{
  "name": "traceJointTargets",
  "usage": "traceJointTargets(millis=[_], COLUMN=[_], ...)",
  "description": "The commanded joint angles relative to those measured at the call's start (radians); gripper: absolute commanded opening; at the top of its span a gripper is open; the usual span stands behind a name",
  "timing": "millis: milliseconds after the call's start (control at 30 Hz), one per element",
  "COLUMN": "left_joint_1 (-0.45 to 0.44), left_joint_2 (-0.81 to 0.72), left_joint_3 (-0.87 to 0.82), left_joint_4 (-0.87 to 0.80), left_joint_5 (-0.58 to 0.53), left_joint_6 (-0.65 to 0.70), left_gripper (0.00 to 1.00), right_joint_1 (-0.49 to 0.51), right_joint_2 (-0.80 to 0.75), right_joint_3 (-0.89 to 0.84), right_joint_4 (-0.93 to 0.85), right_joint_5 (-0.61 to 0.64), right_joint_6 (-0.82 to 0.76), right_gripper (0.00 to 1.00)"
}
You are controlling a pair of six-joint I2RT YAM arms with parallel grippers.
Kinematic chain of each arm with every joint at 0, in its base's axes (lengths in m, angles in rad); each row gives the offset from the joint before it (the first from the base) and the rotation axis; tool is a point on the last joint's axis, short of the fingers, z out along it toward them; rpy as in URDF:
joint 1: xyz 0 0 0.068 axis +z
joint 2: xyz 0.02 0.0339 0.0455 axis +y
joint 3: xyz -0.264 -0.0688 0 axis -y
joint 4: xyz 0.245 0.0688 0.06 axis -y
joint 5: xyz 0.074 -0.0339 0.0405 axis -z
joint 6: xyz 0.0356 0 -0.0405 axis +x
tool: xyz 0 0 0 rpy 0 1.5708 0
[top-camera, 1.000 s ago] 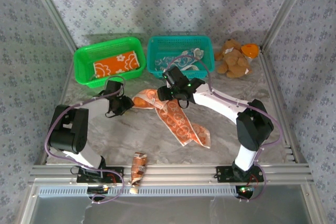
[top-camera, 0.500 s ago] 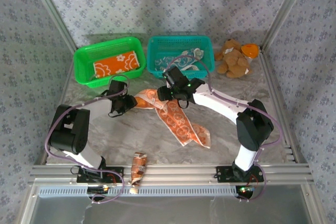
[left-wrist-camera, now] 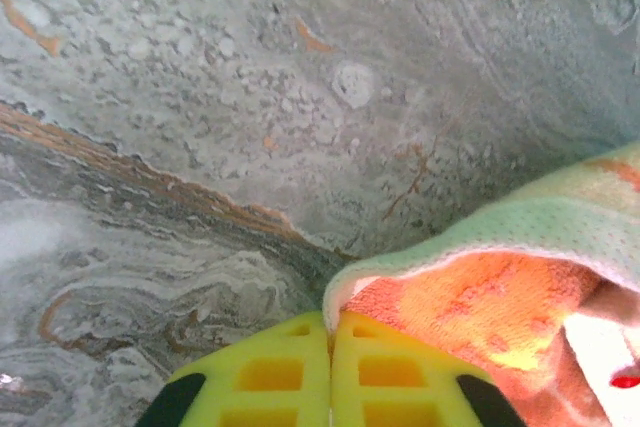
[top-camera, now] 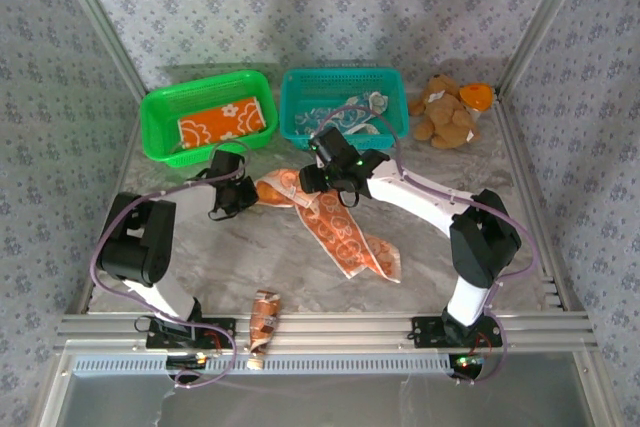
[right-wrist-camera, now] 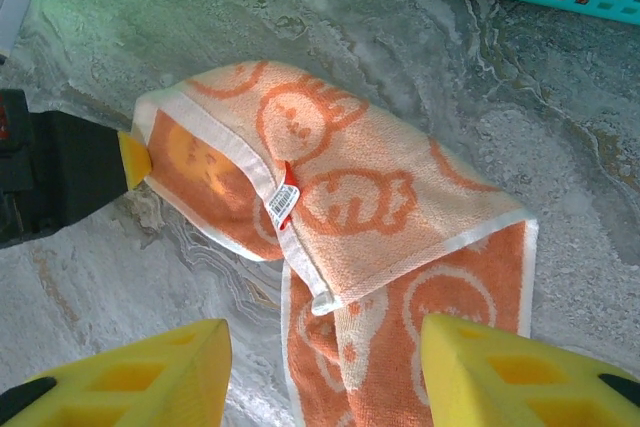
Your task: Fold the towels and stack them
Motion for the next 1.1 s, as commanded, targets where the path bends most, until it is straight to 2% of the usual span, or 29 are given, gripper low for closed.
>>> traceJointTargets(millis=[0,200,367,500,1000,1067], left_joint_1=[-0.005,-0.005,-0.005,-0.005,-0.005,-0.004], left_joint_2=[-0.017,-0.035,-0.039,-0.047,-0.064,-0.063], left_joint_3=[0.037,0.049,0.055,0.052,0.055,0.054], left_joint_4=[-0.015,-0.044,-0.058,-0.061,-0.075,-0.076], left_joint_5=[-0.024,-0.020,-0.007,-0.003,0.001,-0.001], left_joint_6=[0.023,0.031,0.035,0.036,0.041,0.041], left_gripper=[0.00,0.00,0.00,0.00,0.00,0.00], right_joint_1=[0.008,0.047,0.074,0.080,0.075,0.076], right_joint_2=[0.035,0.141,0.225,0.264,0.369,0.374], right_joint_3=[-0.008,0.029,0.075,0.098,0.141,0.142], right_joint_4=[-0.020,-0.015,-0.035,-0.040,-0.057,-0.058], right_joint_5=[-0.018,-0.003,0.031,0.057,0.065,0.071], right_joint_6=[-0.051,-0.141,-0.171,-0.195,-0.244,-0.248], right_gripper=[0.51,0.38,0.38,0.41,0.44,0.41])
